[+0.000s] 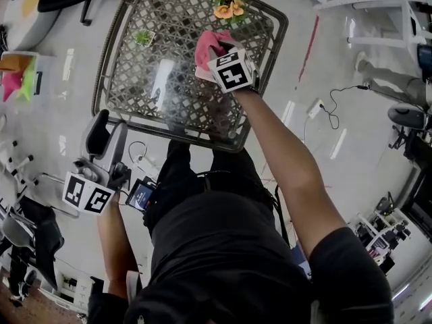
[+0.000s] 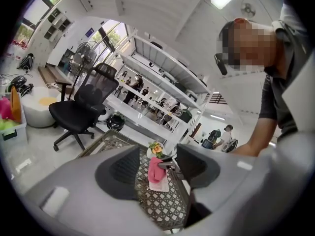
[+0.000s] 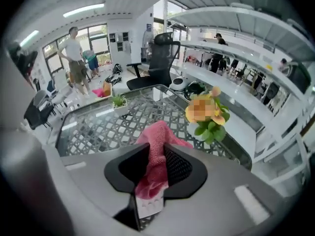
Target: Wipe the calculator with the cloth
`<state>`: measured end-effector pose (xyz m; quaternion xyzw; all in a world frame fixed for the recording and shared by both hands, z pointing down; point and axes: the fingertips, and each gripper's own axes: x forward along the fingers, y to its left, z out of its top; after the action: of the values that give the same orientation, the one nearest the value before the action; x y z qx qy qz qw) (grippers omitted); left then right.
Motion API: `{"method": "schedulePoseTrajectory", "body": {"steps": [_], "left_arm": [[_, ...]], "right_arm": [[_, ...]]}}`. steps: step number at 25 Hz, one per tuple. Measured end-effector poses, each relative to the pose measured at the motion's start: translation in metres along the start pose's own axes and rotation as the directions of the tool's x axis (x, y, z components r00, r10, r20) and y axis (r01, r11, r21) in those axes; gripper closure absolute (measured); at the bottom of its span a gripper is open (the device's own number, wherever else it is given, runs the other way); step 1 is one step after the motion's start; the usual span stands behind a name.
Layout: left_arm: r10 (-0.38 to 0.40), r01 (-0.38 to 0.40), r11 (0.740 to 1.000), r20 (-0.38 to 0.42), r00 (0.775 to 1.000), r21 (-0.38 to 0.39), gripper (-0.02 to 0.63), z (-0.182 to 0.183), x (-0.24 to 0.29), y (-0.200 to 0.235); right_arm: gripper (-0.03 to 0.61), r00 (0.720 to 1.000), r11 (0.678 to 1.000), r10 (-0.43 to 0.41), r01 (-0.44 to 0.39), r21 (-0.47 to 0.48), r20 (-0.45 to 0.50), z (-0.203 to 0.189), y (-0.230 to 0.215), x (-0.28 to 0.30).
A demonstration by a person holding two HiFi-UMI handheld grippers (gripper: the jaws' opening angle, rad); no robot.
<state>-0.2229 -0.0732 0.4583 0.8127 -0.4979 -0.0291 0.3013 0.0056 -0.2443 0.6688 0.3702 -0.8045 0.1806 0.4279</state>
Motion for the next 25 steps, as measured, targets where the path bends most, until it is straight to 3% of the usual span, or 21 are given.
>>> {"method": "schedulePoseTrajectory", "body": {"steps": [3,6,10,19,22,25], "left_arm": [[0.011,-0.011,1.0,-0.002,1.0,-0.002,0.359,-0.001,-0.001,0.003],[0.014,-0.014,1.0,-0.007,1.0,-0.004,0.359,-0.004,0.0,0.005],[0.008,-0.008,1.0,-0.012,1.0,-0.005,0.359,-0.004,0.005,0.005],[-0.039,0.04,0.999,-0.033,0.999,0.012,0.359,0.004,0.023,-0.009],[-0.05,0.05,0.999,-0.044,0.998,0.019,0.359,0.004,0.029,-0.012],[-0.057,0.059,0.998,-0.051,0.997,0.025,0.359,0.005,0.035,-0.014]], "right_arm": [[0.497,0.998,0.987,-0.056,0.05,-0.154,-0.032,-0.002,-0.003,0.024],[0.497,0.991,0.951,-0.115,0.089,-0.296,-0.073,-0.013,-0.008,0.034],[0.497,0.984,0.925,-0.154,0.111,-0.365,-0.093,-0.027,-0.016,0.027],[0.497,0.969,0.933,-0.22,0.174,-0.314,-0.116,-0.063,-0.047,-0.005],[0.497,0.964,0.947,-0.238,0.203,-0.248,-0.12,-0.075,-0.059,-0.014],[0.497,0.963,0.966,-0.246,0.235,-0.108,-0.11,-0.083,-0.069,-0.023]]}}
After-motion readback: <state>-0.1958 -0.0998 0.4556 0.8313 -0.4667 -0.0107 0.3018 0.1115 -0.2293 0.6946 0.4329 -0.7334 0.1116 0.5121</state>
